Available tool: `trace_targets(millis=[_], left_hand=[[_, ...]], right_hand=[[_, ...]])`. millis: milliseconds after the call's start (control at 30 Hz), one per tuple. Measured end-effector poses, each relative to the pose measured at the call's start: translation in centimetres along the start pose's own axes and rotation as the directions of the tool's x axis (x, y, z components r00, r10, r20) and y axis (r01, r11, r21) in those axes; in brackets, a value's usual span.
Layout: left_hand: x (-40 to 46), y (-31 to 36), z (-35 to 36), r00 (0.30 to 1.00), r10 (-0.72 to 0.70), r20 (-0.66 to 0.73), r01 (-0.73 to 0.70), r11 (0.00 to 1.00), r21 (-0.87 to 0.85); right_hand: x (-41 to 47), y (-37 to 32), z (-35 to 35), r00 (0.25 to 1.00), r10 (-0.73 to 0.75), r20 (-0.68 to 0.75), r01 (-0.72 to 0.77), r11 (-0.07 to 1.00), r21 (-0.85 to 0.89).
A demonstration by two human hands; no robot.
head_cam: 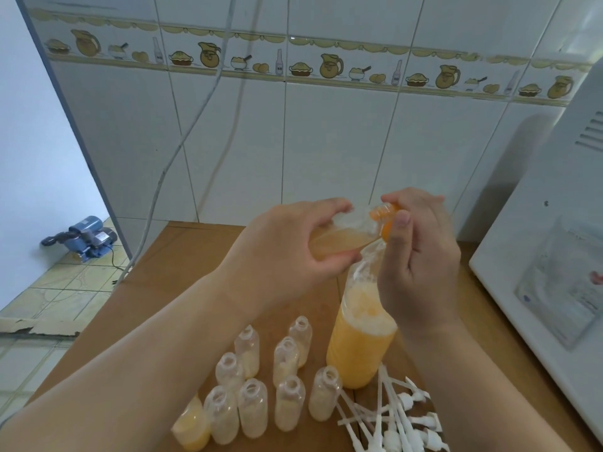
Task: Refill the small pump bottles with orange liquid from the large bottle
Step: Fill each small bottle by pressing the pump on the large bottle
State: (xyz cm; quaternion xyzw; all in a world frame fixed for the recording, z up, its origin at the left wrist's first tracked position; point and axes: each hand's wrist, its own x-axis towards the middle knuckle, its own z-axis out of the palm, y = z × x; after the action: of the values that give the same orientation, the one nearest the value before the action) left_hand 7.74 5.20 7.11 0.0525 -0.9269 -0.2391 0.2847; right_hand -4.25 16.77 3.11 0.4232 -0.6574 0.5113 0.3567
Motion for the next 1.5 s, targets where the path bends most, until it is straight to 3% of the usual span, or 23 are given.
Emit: trace_targets(millis=[200,367,733,867,967,1100,1200,1300,1500], left_hand=[[0.2,0.3,-0.9,0.998,0.040,-0.053,-0.039,0.999,0.013],[-0.3,0.1,0.0,0.999,0.039,-0.011,-0.039,0.999,0.009],[-0.4,-0.4,-0.6,1.000,0.000,0.024,0.003,0.996,-0.091],[-0.9,-2.0,-1.3,0.992,-0.035,0.117,0.051,0.989,-0.136],[-1.7,-4.4,-1.7,0.980,-0.175,0.100,0.189,0.968,-0.164],[-2.6,-9.4,-1.5,0.888,-0.459,-0.011,0.449,0.874,-0.184],[-3.4,-12.0,-0.7,0.809,-0.586,0.042,0.588,0.806,-0.066],[-4.1,-13.1,0.7,0.760,-0.634,0.143,0.619,0.773,0.138],[-5.0,-13.8,3.5,0.659,-0.689,0.303,0.587,0.722,0.366]], right_hand=[[1.2,-1.2,-0.9,1.000,-0.017,-0.010,0.017,1.000,0.018],[-0.2,-0.3,-0.3,0.997,-0.043,-0.064,0.042,0.999,-0.026],[1.9,-2.2,-1.5,0.995,0.061,0.075,-0.056,0.996,-0.071],[1.4,-2.3,-1.1,0.996,0.078,0.037,-0.077,0.996,-0.043],[1.2,-2.3,-0.9,0.995,0.095,0.017,-0.094,0.995,-0.018],[1.1,-2.0,-0.5,0.994,0.112,0.000,-0.112,0.994,-0.018],[1.1,-1.9,-0.4,0.991,0.137,0.002,-0.137,0.990,0.026],[1.4,-1.9,-0.6,0.985,0.170,0.006,-0.170,0.983,0.067],[1.2,-2.0,-0.7,0.988,0.155,0.013,-0.155,0.986,0.052]])
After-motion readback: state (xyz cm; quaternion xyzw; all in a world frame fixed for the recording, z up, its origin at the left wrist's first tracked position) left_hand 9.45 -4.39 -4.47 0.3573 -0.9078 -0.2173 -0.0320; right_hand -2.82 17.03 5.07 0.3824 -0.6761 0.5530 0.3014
